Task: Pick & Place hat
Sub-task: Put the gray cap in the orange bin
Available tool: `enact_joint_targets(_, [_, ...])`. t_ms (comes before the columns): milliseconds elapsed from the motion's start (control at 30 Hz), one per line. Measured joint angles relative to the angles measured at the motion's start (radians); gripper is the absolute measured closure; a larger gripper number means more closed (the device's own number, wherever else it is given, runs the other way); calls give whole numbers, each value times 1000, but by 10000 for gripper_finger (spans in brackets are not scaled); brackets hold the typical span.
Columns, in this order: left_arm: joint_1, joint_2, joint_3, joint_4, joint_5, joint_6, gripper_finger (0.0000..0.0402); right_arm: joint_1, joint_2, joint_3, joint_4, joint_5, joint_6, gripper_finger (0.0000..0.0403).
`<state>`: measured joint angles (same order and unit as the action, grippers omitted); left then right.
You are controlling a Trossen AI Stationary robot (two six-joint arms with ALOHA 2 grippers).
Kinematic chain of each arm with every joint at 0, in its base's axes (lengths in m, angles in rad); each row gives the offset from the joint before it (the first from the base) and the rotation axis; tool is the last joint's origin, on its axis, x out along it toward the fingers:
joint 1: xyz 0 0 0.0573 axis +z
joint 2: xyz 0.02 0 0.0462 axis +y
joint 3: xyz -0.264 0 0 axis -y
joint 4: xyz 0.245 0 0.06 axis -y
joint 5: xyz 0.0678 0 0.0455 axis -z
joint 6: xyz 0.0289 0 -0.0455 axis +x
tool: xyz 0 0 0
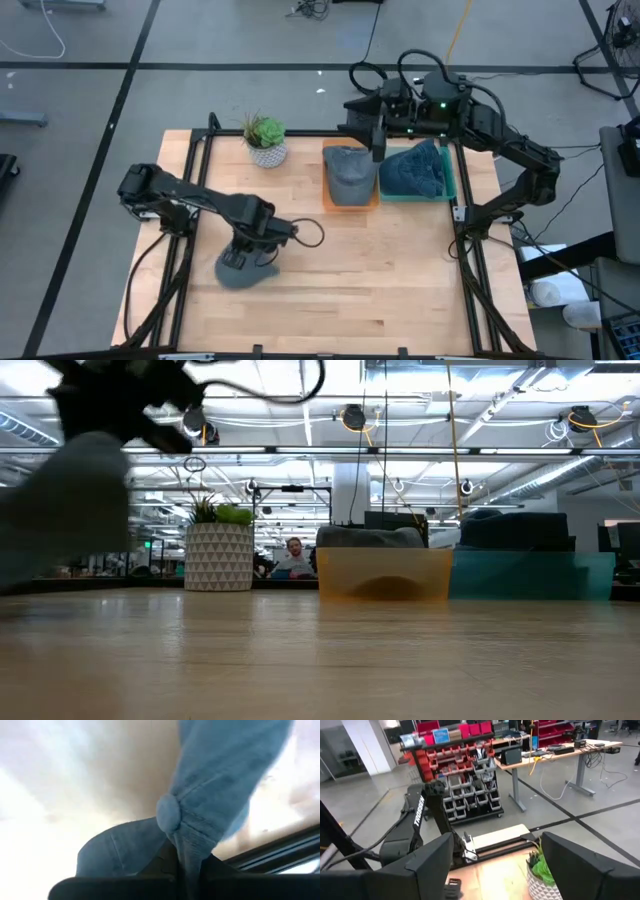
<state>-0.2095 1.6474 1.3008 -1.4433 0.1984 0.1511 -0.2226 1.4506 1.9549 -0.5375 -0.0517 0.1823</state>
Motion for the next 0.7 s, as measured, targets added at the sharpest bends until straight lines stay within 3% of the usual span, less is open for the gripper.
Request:
enact_joint_targets(167, [27, 0, 183, -128, -142, 2, 397, 0, -21, 0, 2, -1, 23, 113])
enact_joint_targets(367, [67, -50, 332, -128, -229, 6, 397, 0, -30, 0, 5, -2, 19, 113])
enact_joint_targets(700, [146, -163, 426, -127, -368, -1, 397, 0, -31, 0, -6, -2, 16, 113])
